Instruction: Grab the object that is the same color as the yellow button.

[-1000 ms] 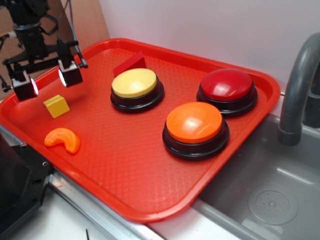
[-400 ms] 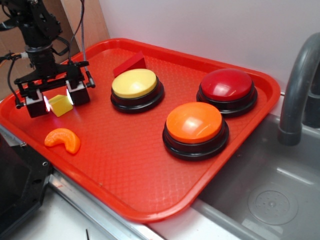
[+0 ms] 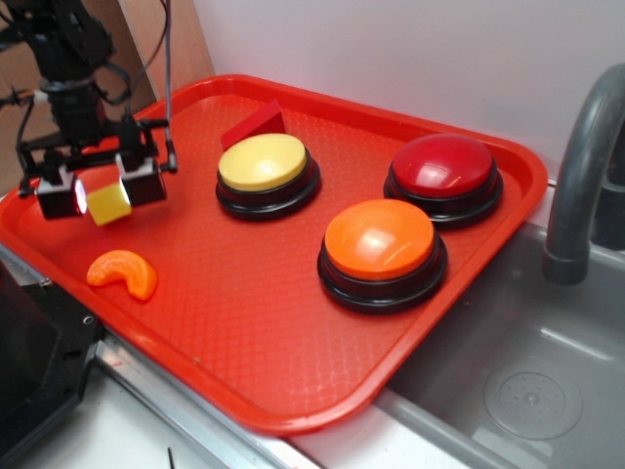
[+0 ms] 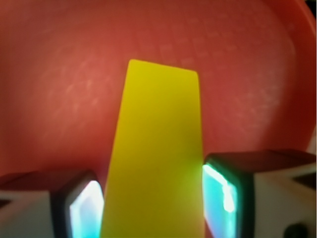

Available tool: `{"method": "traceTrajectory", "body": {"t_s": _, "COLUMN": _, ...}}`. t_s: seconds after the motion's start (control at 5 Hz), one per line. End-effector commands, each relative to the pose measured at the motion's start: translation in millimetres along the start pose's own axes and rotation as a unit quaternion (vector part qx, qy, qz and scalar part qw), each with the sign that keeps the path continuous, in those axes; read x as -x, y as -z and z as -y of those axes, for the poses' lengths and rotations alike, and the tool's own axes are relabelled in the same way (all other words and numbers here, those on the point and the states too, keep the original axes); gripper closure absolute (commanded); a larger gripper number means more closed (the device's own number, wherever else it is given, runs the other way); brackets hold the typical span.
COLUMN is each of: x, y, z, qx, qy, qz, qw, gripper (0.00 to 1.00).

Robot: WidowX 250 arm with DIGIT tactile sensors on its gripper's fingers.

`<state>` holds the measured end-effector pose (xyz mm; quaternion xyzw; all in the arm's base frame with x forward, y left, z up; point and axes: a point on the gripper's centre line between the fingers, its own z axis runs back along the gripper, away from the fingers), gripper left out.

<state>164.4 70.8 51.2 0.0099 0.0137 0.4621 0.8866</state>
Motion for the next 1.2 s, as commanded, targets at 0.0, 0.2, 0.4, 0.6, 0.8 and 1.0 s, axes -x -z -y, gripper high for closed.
{"method": "traceTrajectory", "body": {"t_s": 0.0, "x": 30, "y": -93, "z": 31, "qx": 0.052, "qy": 0.25, "qz": 0.045, "qw": 0.966, "gripper": 1.0}}
{"method": "traceTrajectory", "body": {"t_s": 0.2, "x": 50, "y": -106, "z": 48, "qx": 0.041, "qy": 0.369, "qz": 0.057, "qw": 0.927, "gripper": 1.0}}
{"method": "traceTrajectory", "body": {"t_s": 0.4, "x": 71, "y": -117, "z": 59, "qx": 0.044, "qy": 0.434, "qz": 0.061, "qw": 0.898, "gripper": 1.0}}
{"method": "traceTrajectory", "body": {"t_s": 0.6, "x": 85, "y": -130, "z": 62, "qx": 0.052, "qy": 0.466, "qz": 0.064, "qw": 0.881, "gripper": 1.0}}
{"method": "traceTrajectory", "body": {"t_s": 0.8, "x": 88, "y": -135, "z": 55, "qx": 0.059, "qy": 0.481, "qz": 0.054, "qw": 0.873, "gripper": 1.0}}
{"method": "traceTrajectory", "body": {"t_s": 1.0, "x": 82, "y": -136, "z": 47, "qx": 0.053, "qy": 0.469, "qz": 0.053, "qw": 0.88, "gripper": 1.0}}
